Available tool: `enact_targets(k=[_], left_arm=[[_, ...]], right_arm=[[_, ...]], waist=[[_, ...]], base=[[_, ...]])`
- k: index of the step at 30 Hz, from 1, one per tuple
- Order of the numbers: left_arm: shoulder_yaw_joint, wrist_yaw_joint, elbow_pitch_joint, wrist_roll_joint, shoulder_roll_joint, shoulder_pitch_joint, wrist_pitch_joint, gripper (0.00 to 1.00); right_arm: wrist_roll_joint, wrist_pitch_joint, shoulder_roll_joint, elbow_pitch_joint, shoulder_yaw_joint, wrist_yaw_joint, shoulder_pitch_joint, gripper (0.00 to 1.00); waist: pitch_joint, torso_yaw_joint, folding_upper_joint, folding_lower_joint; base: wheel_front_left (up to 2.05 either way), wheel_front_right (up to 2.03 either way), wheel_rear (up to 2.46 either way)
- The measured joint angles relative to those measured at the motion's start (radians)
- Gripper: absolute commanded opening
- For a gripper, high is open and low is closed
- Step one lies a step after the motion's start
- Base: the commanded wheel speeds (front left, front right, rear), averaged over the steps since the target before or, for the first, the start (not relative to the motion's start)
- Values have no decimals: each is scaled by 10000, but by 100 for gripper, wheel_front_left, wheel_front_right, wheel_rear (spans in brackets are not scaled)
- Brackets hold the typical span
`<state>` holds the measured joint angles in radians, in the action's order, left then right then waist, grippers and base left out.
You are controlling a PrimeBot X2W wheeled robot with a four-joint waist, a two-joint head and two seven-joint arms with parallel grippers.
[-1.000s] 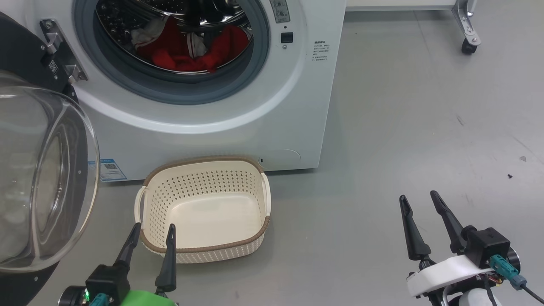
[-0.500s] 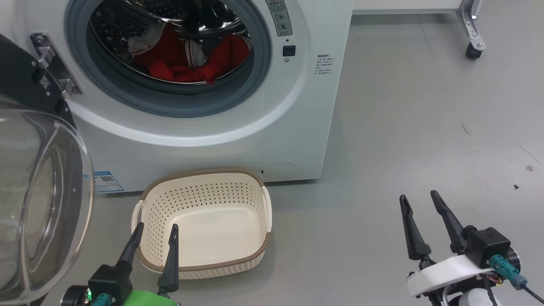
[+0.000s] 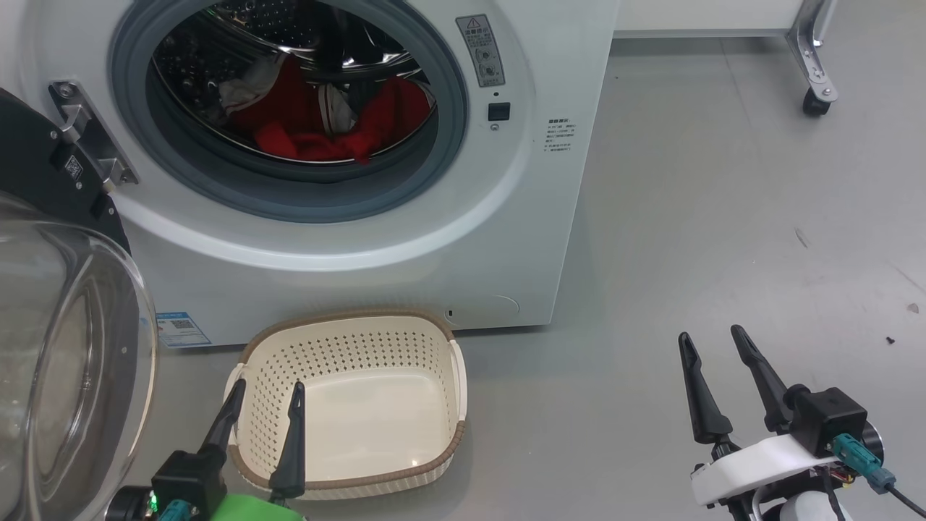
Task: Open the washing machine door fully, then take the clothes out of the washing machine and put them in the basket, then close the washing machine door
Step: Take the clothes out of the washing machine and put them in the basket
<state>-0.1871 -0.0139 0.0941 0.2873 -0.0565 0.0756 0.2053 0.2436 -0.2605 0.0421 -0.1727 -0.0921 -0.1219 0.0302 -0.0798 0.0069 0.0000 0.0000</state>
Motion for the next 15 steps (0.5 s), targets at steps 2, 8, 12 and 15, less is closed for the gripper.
enact_targets(k=[2, 8, 12, 15], left_arm=[[-25, 0, 2, 0, 0, 0, 0, 100], [-42, 0, 13, 2, 0, 0, 0, 100], [-42, 0, 63, 4, 2, 0, 0, 100], [-42, 0, 82, 4, 2, 0, 0, 100]], right_arm=[[0, 0, 0, -8, -15, 0, 0, 100], [2, 0, 0, -59, -46, 0, 0, 100], [12, 0, 0, -77, -65, 0, 0, 100], [12, 0, 0, -77, -71, 0, 0, 100]], waist=[[3, 11, 0, 0], [17, 39, 0, 0], [35, 49, 0, 0], [41, 50, 0, 0]], base=[[23, -23, 0], [7, -7, 0], [0, 0, 0], [0, 0, 0]])
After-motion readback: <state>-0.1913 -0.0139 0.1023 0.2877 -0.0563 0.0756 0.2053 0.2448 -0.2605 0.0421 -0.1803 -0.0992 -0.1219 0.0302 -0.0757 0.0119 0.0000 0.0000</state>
